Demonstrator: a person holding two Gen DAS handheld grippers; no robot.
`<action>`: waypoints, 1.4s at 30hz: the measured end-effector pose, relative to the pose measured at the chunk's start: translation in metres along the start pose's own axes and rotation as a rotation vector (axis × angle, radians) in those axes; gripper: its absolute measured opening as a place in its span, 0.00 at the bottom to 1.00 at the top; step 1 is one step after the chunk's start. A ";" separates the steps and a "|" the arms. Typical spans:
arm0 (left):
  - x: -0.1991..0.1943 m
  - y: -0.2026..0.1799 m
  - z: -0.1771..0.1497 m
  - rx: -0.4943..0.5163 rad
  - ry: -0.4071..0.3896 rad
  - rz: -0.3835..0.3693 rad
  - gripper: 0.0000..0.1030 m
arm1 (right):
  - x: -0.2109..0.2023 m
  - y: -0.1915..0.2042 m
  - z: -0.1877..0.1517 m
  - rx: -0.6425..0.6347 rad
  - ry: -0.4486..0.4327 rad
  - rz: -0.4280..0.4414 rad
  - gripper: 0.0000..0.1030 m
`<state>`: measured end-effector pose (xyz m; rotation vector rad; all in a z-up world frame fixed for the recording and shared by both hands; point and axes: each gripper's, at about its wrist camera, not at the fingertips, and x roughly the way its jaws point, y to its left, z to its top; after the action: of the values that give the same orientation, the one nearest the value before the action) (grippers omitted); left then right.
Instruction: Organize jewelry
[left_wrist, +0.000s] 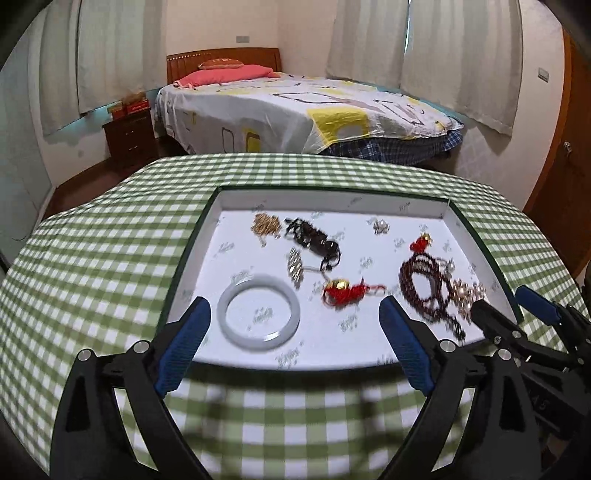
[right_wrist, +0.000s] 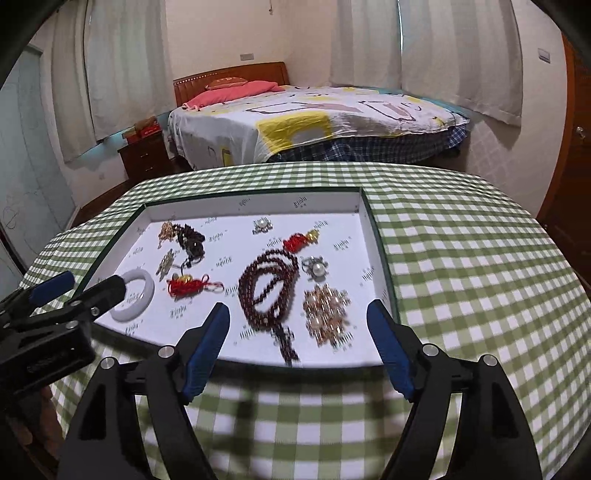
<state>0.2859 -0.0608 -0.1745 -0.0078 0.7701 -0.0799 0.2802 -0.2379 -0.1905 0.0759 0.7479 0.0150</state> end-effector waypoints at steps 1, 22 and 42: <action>-0.004 0.001 -0.004 -0.005 0.010 0.003 0.88 | -0.003 -0.001 -0.003 0.000 0.003 -0.005 0.72; -0.210 0.001 -0.009 0.017 -0.265 0.025 0.92 | -0.184 0.018 0.004 -0.046 -0.229 0.019 0.76; -0.308 0.016 -0.029 -0.018 -0.419 0.051 0.96 | -0.274 0.030 -0.001 -0.099 -0.387 0.054 0.77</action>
<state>0.0464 -0.0213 0.0178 -0.0214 0.3521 -0.0213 0.0791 -0.2191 -0.0035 0.0031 0.3571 0.0860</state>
